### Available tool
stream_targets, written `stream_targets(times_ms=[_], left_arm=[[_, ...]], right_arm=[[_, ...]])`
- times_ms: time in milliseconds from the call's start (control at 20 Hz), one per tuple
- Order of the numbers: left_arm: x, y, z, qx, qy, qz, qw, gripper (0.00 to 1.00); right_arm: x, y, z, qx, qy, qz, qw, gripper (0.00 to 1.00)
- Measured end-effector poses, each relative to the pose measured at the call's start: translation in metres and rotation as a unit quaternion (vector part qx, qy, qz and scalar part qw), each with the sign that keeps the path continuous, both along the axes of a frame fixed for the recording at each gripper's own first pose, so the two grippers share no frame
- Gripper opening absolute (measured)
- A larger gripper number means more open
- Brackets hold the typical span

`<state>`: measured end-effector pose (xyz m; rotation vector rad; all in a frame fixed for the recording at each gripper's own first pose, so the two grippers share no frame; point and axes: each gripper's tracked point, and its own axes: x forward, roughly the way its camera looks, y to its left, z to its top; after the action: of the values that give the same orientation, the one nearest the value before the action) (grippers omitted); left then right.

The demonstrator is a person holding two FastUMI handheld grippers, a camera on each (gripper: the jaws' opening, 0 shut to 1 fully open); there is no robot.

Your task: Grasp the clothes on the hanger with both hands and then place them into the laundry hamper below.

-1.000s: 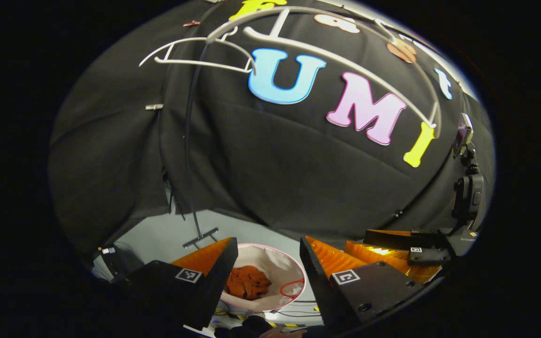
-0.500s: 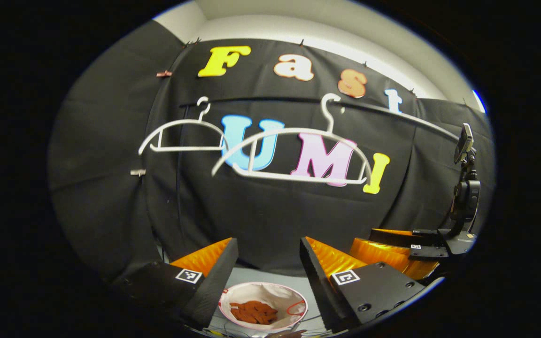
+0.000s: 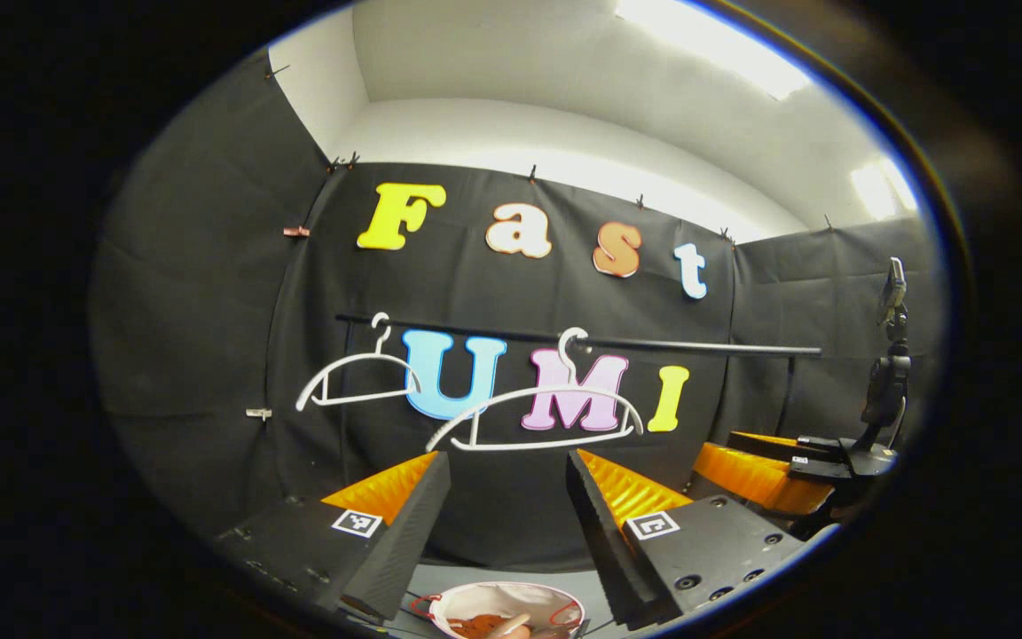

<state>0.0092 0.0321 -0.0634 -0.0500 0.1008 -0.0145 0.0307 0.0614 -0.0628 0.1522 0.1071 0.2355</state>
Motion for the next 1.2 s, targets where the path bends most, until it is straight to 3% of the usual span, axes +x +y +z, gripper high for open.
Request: stream_targets(times_ms=[50, 100, 150, 550, 750, 800, 850, 900, 950, 1200], left_arm=[[-0.006, 0.000, 0.007, -0.002, -0.009, -0.002, 1.000, 0.84], [-0.011, 0.002, 0.015, -0.005, -0.020, -0.003, 1.000, 0.84], [-0.013, 0.005, 0.019, -0.010, -0.025, -0.002, 1.000, 0.84], [-0.009, -0.011, 0.022, -0.025, -0.017, -0.023, 0.999, 0.84], [0.004, -0.024, 0.027, -0.007, -0.025, -0.022, 0.999, 0.84], [0.006, -0.031, 0.028, -0.007, -0.024, -0.024, 0.999, 0.84], [0.010, -0.037, 0.029, -0.007, -0.025, -0.026, 0.999, 0.84], [0.014, -0.041, 0.031, -0.008, -0.027, -0.027, 0.999, 0.85], [0.015, -0.044, 0.032, -0.009, -0.030, -0.025, 0.999, 0.85], [0.016, -0.057, 0.032, -0.017, -0.036, -0.017, 0.999, 0.84]], right_arm=[[-0.007, -0.001, 0.010, -0.003, -0.012, -0.010, 1.000, 1.00], [-0.015, -0.002, 0.016, -0.005, -0.019, -0.019, 1.000, 0.92], [-0.020, -0.001, 0.020, -0.007, -0.026, -0.023, 0.999, 1.00], [-0.034, -0.028, 0.038, -0.002, -0.035, -0.067, 0.997, 1.00], [-0.026, -0.042, 0.040, -0.001, -0.040, -0.066, 0.997, 1.00], [-0.022, -0.046, 0.041, -0.001, -0.039, -0.064, 0.997, 0.92], [-0.020, -0.049, 0.045, 0.000, -0.042, -0.062, 0.997, 1.00], [-0.019, -0.053, 0.051, 0.002, -0.049, -0.060, 0.997, 0.92], [-0.017, -0.056, 0.056, 0.003, -0.056, -0.058, 0.997, 1.00], [-0.012, -0.065, 0.060, 0.000, -0.062, -0.048, 0.997, 0.98]])
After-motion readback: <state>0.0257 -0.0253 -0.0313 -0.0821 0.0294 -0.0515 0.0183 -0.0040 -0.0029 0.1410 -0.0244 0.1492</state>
